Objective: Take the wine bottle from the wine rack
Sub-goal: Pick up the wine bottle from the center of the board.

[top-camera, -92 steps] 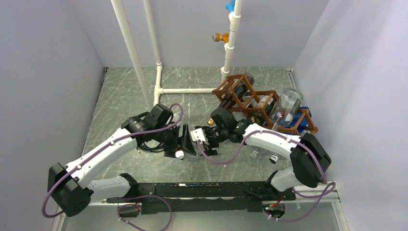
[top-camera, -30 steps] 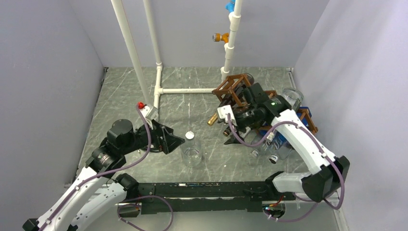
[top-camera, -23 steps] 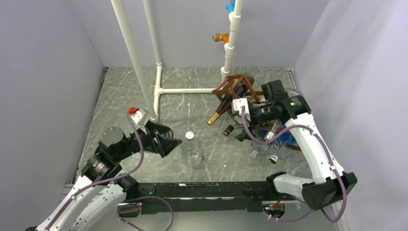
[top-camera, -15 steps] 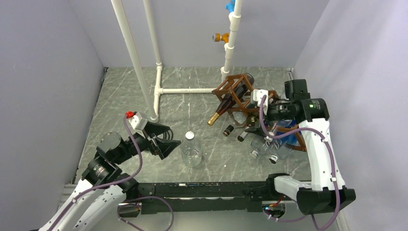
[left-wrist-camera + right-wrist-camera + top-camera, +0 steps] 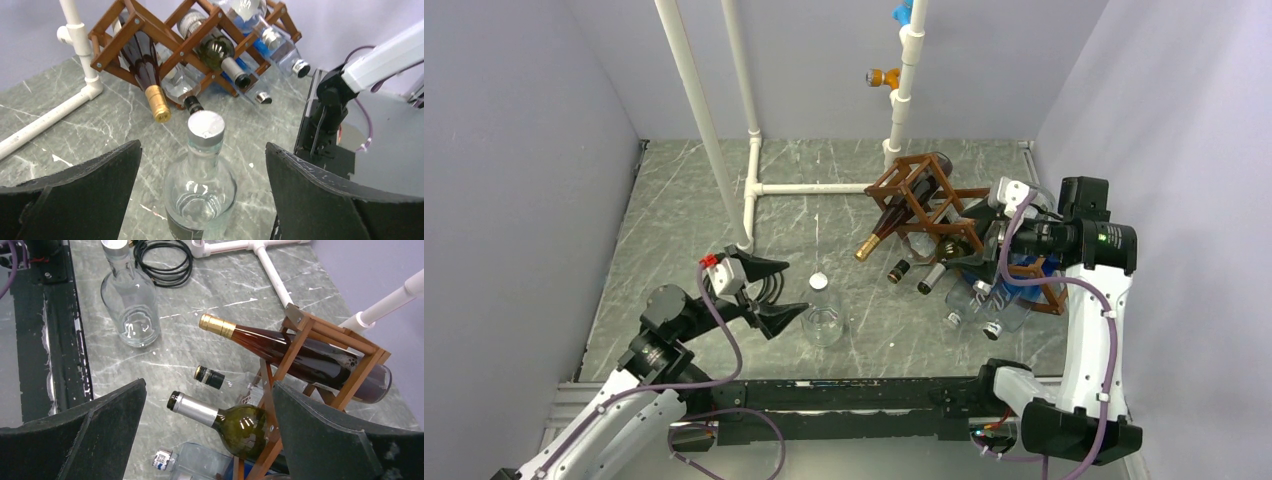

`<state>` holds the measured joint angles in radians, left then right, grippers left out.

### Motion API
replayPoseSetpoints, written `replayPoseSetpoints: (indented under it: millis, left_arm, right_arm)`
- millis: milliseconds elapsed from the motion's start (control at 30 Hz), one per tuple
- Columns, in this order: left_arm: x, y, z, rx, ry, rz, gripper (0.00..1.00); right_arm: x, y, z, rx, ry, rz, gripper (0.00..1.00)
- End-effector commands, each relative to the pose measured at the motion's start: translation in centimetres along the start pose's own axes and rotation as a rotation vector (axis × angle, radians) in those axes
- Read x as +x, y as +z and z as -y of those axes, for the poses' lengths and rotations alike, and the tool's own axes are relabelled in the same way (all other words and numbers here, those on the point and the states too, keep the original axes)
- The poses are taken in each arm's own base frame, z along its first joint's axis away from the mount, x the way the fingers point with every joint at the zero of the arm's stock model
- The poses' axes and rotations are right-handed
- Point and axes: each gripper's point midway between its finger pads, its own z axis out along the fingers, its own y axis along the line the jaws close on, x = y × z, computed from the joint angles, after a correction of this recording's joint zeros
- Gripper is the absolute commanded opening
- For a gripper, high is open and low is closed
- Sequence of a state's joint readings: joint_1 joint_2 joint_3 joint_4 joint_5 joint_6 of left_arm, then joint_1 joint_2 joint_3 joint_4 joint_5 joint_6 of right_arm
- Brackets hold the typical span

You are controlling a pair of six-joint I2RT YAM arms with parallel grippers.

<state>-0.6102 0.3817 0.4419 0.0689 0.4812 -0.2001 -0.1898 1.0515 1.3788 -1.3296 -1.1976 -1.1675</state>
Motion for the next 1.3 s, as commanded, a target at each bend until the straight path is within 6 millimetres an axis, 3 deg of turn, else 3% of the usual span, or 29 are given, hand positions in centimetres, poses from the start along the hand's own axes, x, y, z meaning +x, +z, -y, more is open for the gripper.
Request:
replayPoseSetpoints:
  millis: [0, 267, 667, 1033, 1267]
  left_arm:
    - [-1.6, 0.6, 0.6, 0.081, 0.205, 0.104, 1.0]
    - [0.4, 1.8, -0.8, 0.038, 0.251, 0.048, 1.0]
    - [2.9, 4.3, -1.2, 0.013, 0.294, 0.022, 0.98]
    - [5.1, 5.3, -0.9, 0.042, 0.243, 0.014, 0.81]
    - [5.8, 6.0, -0.6, 0.066, 0.205, -0.007, 0.55]
  right_arm:
    - [-1.1, -0.2, -0.5, -0.003, -0.013, 0.079, 0.99]
    - [-0.8, -0.2, -0.6, -0.001, -0.01, 0.089, 0.99]
    - [-0.6, -0.1, -0.8, -0.007, -0.007, 0.096, 0.99]
    - [-0.2, 0.0, -0.7, -0.007, 0.007, 0.096, 0.99]
    - [-0.1, 0.0, -0.6, -0.002, 0.012, 0.096, 0.99]
